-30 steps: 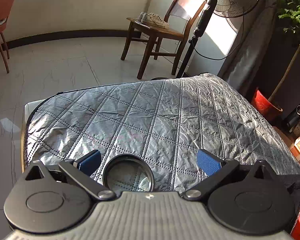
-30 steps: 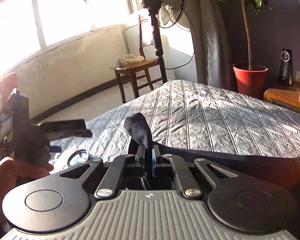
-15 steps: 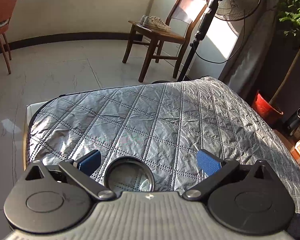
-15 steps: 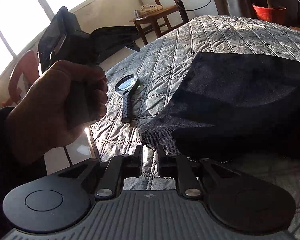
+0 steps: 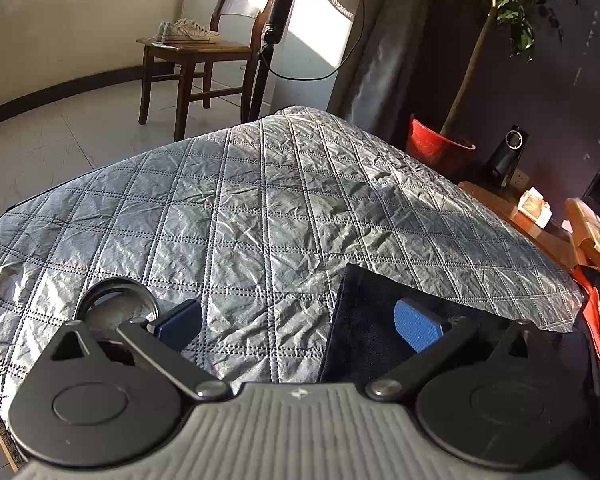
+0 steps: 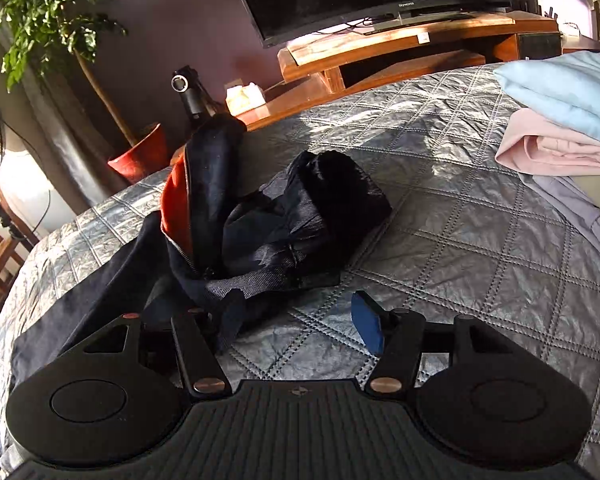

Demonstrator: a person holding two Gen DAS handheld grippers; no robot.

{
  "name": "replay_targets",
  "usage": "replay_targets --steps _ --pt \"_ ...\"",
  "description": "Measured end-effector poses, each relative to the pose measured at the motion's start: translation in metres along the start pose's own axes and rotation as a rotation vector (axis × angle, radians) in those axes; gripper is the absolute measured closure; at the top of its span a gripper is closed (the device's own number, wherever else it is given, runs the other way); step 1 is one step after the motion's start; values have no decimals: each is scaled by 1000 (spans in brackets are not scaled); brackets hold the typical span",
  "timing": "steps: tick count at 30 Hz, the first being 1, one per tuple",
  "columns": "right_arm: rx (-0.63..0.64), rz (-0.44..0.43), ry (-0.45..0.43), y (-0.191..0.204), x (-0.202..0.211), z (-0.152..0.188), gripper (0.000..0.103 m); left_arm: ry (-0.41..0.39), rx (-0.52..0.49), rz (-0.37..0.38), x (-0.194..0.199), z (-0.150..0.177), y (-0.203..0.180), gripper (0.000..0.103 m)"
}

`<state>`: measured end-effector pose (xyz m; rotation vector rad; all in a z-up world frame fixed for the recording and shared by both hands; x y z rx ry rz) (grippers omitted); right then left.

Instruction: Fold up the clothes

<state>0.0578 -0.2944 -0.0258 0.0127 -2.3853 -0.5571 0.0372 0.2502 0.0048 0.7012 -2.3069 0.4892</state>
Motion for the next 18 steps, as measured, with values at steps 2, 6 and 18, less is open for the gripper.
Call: replay_targets --steps 2,6,18 --pt "49 0 -6 -3 -7 1 33 14 -33 24 -1 6 -14 1" --pt "119 -42 17 1 -22 1 28 46 -107 62 -4 19 -41 1" --pt "88 -130 -273 24 -40 -127 68 151 -268 73 -18 56 -80 1"
Point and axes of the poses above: each gripper's, at about its wrist camera, not at the fingertips, and x roughly against the way its jaws point, y to its left, z to its underside, the point moved 9 cm from there along -x, roughly the way its jaws point, and after that the axes turned 4 degrees about -z, right-handed, at the moved point
